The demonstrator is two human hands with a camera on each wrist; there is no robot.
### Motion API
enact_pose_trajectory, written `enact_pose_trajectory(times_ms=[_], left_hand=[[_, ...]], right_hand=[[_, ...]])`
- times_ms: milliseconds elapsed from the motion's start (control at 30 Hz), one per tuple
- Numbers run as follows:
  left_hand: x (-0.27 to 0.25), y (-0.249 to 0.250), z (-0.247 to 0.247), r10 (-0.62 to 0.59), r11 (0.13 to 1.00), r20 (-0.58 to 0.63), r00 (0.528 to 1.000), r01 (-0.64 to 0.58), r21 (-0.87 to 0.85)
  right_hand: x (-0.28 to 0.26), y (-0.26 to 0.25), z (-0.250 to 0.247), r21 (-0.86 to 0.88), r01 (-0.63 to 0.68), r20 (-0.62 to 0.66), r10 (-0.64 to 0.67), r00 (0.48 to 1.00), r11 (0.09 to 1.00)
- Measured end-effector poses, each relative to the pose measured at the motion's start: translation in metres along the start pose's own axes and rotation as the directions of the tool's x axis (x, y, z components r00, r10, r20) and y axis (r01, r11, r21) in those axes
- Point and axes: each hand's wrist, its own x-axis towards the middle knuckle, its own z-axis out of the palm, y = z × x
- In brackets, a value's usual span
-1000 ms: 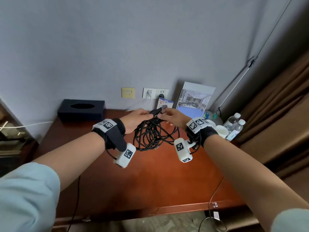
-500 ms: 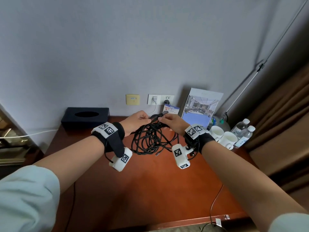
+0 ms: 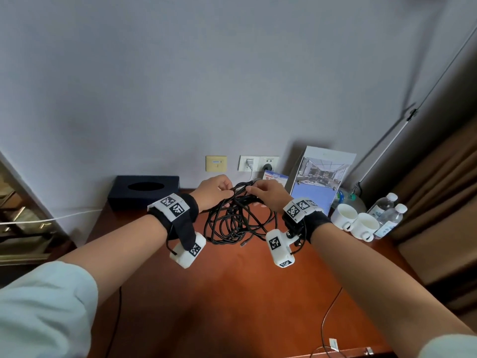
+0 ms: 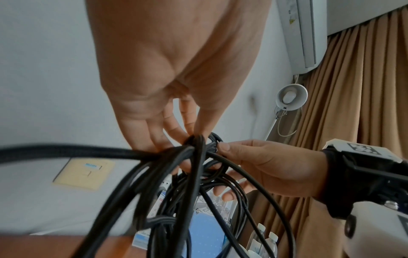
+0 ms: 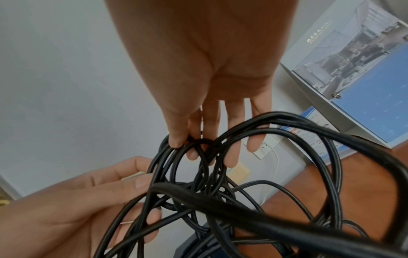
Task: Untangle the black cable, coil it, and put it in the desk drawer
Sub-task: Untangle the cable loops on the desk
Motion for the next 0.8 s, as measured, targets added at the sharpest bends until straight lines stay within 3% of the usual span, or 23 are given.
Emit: enact_pose_trajectory(times_ms=[233,433,533,700,800], left_hand=[[-0.016,-0.002,0.003,0.073,0.996,0.006,0.997,-0.073,0.048],[-0.028,-0.001,0.010,0.070,0.985,-0.065,0.995,-0.080,-0.155],[-0.030,0.003,0.011,0.047,0.978,-0.058,0.997,-0.058,-0.202],[-0.029,0.003,0.014,0.032,0.974,-0.020,0.999,-0.035,-0.222],[-0.025,0.001,0.015,0.015,0.990,0.000,1.000,-0.015,-0.142]], right_hand=[[-0.002,0.004,0.000,-0.083,0.075,0.054,-0.070,0.996,0.994],[-0.010,0.004,0.004,0.031,0.056,-0.079,-0.053,0.995,0.998],[-0.012,0.004,0.003,0.002,0.082,-0.114,-0.081,0.990,0.997],[-0.015,0.010,0.004,-0.014,0.130,-0.123,-0.130,0.984,0.991],[-0.017,0.014,0.006,-0.042,0.133,-0.123,-0.137,0.983,0.990]])
